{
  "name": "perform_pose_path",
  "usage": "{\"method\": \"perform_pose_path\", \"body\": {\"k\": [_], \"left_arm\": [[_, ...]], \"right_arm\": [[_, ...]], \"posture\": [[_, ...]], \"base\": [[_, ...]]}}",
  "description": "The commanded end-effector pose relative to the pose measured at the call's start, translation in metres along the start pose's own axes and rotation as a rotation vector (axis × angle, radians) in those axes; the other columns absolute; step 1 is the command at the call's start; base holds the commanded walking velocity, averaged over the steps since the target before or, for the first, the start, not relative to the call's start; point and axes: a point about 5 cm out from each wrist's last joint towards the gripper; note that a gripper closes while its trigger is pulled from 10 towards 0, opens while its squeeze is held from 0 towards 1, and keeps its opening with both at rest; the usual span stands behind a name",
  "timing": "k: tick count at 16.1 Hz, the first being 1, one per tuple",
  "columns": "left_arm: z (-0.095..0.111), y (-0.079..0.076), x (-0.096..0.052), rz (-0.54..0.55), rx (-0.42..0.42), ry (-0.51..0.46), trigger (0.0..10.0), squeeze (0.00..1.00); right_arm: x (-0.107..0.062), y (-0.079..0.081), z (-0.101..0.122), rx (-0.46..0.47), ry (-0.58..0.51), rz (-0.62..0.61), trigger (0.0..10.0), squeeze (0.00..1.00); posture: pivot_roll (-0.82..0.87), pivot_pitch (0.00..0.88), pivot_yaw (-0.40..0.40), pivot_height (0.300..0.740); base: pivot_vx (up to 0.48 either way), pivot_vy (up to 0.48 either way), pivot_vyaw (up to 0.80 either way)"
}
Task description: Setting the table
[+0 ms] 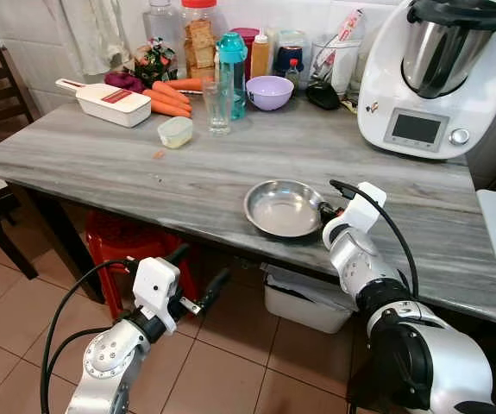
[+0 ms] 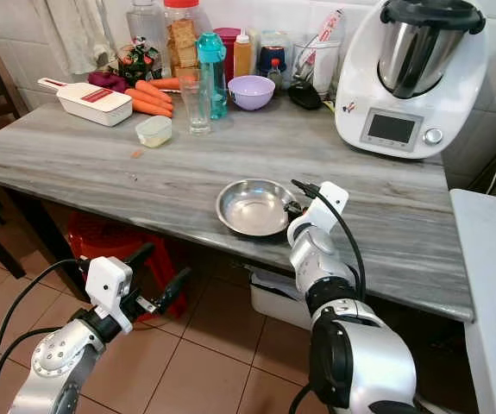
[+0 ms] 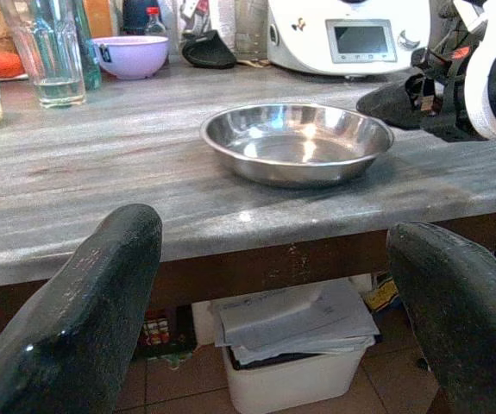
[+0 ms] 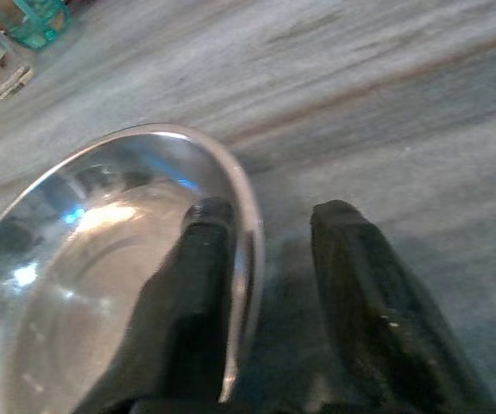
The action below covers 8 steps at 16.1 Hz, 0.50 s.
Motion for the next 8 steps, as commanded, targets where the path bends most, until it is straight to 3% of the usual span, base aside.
{"method": "perform_pose_path", "body": {"k": [1, 4, 8], "left_arm": [[0.002, -0.002, 0.003, -0.018, 0.009, 0.0, 10.0, 0.0], [0.004, -0.001, 0.005, -0.019, 0.011, -0.005, 10.0, 0.0], [0.007, 0.001, 0.006, -0.011, 0.017, -0.018, 10.0, 0.0]], "right_arm": [[0.001, 0.001, 0.005, 0.0, -0.012, -0.008, 10.0, 1.0], [0.001, 0.0, 0.009, -0.01, -0.041, -0.007, 10.0, 1.0], [-0.001, 0.006, 0.022, -0.127, -0.166, 0.045, 10.0, 1.0]], "posture": [[0.1, 0.0, -0.025, 0.74], [0.1, 0.0, -0.023, 0.74], [0.11, 0.0, -0.021, 0.74]], "base": [[0.0, 0.0, 0.0], [0.0, 0.0, 0.0], [0.0, 0.0, 0.0]]}}
Point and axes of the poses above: a point about 5 cm out from each wrist's last joint towards the gripper, its own x axis pointing out of the wrist towards the gripper, its own z axis along the axis of the wrist's last joint, y = z × x, and after that the axes turned 6 degrees about -x, right-handed
